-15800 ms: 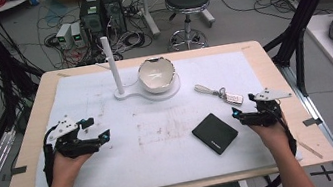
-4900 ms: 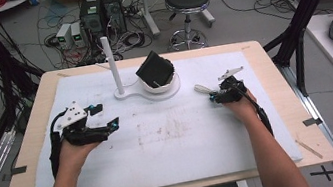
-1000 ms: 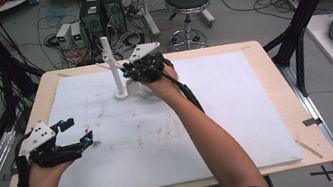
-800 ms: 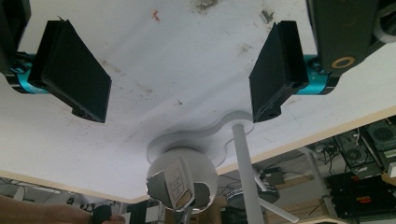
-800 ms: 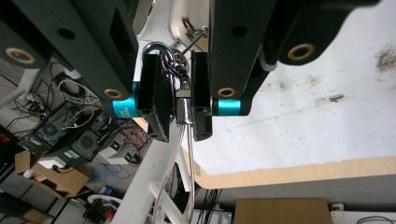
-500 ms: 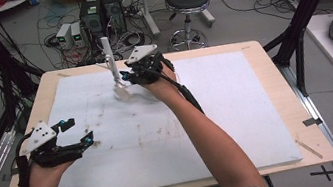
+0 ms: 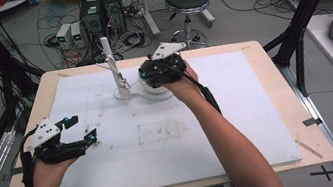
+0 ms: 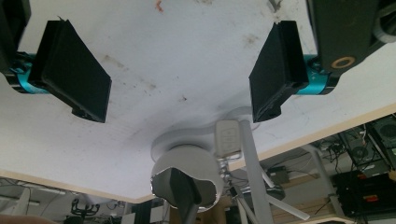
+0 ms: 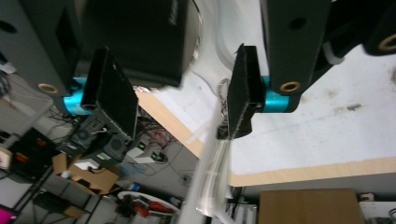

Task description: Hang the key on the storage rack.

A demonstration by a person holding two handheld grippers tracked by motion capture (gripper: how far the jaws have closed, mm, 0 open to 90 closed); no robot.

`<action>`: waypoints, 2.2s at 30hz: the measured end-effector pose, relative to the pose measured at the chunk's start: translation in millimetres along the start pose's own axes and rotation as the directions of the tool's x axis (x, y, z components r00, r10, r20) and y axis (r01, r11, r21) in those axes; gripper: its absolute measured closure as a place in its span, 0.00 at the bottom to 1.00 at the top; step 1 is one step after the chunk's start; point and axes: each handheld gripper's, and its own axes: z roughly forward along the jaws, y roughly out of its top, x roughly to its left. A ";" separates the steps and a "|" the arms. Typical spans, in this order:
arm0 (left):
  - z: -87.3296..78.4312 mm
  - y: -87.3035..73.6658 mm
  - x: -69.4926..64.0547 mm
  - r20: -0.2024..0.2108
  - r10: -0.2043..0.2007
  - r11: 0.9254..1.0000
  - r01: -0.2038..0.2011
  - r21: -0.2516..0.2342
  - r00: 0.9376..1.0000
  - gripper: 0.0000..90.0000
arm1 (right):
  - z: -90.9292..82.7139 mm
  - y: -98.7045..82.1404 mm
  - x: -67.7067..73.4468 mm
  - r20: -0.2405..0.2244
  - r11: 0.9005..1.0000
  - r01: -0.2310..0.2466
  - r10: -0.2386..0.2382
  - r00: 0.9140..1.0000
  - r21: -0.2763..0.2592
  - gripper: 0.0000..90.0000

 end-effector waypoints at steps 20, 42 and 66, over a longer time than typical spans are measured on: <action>40.5 6.6 9.8 0.050 -0.013 1.000 0.014 -0.003 0.999 0.23 | -106.8 -89.6 -40.3 0.138 0.989 -0.141 0.134 0.981 0.036 0.33; 43.1 -3.9 13.6 0.044 -0.025 1.000 0.025 0.004 0.999 0.23 | -157.8 -168.0 -35.0 0.195 0.957 -0.289 0.286 0.938 -0.017 0.22; 49.7 -7.7 13.3 0.059 -0.038 0.999 0.038 0.010 0.998 0.23 | -157.6 -175.4 -39.4 0.208 0.952 -0.304 0.302 0.930 -0.021 0.22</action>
